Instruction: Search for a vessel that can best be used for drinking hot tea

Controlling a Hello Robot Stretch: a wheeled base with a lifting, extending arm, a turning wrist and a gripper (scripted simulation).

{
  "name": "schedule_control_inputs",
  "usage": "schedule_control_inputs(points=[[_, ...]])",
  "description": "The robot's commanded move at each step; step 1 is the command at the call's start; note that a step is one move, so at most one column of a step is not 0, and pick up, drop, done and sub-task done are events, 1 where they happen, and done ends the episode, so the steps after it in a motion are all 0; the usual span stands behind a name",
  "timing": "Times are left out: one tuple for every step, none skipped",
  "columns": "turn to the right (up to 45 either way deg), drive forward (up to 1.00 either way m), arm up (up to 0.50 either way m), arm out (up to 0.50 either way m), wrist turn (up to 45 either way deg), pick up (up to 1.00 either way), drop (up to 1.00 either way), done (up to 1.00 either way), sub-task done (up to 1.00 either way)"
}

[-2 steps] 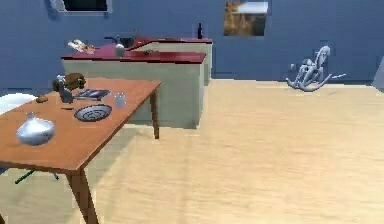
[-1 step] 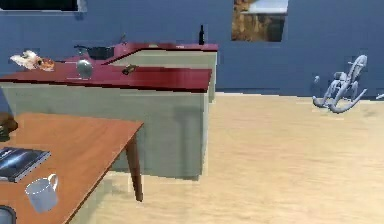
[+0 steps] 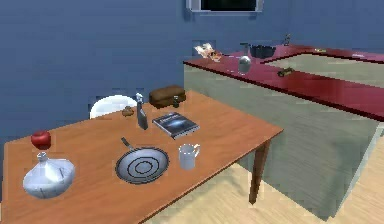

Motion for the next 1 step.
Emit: schedule_control_inputs(points=[[0.0, 0.0, 0.0, 0.0, 0.0, 0.0, 0.0, 1.0, 0.0]])
